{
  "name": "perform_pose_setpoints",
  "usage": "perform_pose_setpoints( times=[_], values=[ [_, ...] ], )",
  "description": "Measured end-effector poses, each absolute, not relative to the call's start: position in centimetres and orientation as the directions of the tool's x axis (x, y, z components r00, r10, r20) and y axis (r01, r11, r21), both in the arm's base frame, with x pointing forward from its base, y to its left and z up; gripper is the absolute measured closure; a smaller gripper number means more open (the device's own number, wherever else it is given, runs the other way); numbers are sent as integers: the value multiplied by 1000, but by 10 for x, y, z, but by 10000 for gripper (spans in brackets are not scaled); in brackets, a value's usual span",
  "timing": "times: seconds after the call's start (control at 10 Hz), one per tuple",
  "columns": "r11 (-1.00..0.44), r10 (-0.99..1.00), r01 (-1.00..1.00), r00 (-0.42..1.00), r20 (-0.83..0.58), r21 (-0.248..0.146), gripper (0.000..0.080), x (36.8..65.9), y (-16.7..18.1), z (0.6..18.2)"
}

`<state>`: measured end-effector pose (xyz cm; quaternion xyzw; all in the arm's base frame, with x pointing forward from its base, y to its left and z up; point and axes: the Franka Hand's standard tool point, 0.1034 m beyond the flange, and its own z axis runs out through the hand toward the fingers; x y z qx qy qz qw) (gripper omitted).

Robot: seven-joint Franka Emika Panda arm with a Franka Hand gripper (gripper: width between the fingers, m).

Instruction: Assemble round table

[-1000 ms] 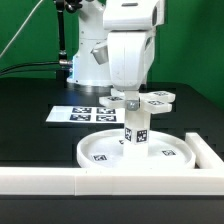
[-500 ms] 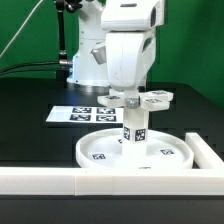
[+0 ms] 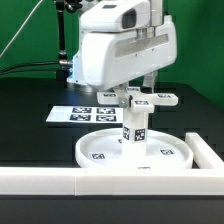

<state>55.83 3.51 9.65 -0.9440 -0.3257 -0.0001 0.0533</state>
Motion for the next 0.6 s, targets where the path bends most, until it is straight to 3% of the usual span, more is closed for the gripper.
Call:
perform_pose_setpoints(
  times=[0.3,0.6],
  values=[
    [-963,241,241,970,17,-122,353,561,38,97],
    [-990,62,61,998,-3,-124,353,562,38,97]
  ],
)
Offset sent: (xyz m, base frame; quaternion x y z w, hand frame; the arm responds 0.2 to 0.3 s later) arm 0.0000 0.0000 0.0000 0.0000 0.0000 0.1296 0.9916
